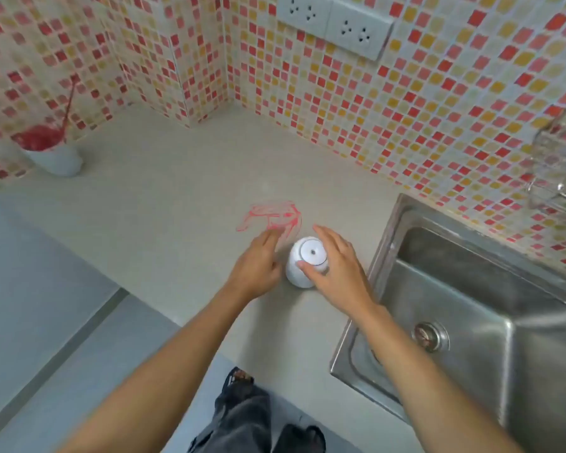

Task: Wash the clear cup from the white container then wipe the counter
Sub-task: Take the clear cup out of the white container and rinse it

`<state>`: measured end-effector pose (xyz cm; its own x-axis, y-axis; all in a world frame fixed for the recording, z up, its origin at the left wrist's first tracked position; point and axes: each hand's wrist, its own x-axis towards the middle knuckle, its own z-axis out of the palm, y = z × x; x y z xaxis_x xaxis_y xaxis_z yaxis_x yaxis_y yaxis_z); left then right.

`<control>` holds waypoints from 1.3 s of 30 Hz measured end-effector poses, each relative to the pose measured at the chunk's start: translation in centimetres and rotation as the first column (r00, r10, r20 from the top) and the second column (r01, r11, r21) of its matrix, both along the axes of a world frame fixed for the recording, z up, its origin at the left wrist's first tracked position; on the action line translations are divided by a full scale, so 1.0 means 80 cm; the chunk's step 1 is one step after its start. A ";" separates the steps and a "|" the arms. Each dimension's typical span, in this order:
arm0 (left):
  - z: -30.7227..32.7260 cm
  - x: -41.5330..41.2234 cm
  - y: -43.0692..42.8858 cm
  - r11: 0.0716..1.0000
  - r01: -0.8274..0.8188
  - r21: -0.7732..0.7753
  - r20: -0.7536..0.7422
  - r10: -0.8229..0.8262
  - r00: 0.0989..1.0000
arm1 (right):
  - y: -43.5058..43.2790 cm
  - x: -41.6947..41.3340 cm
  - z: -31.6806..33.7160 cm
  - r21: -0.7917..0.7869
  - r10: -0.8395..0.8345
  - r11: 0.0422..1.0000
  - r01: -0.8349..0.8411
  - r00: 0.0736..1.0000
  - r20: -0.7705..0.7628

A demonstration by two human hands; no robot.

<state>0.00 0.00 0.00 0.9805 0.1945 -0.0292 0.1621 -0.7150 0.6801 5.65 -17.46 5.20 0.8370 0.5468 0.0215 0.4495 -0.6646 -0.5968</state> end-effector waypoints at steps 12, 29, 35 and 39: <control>-0.081 0.018 -0.053 0.941 0.027 -0.336 0.094 0.005 0.996 | 0.041 -0.009 -0.034 -0.145 -0.197 0.971 0.188 0.979 -0.050; -0.085 0.018 -0.053 0.952 -0.114 -0.284 0.078 0.142 0.987 | 0.039 0.023 0.000 -0.297 -0.057 0.955 0.006 0.985 -0.164; -0.087 0.019 -0.054 0.968 -0.099 -0.230 0.073 0.119 0.990 | 0.032 0.037 0.009 -0.306 0.050 0.945 -0.120 0.973 -0.227; -0.089 0.016 -0.054 0.968 -0.079 -0.237 0.078 0.100 0.992 | 0.026 0.041 0.009 -0.282 0.105 0.942 -0.180 0.959 -0.262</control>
<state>1.27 -4.30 -7.14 0.9601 0.2798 0.0018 0.1500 -0.5199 0.8409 8.91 -15.41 5.94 0.7093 0.6097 -0.3538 0.4211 -0.7690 -0.4810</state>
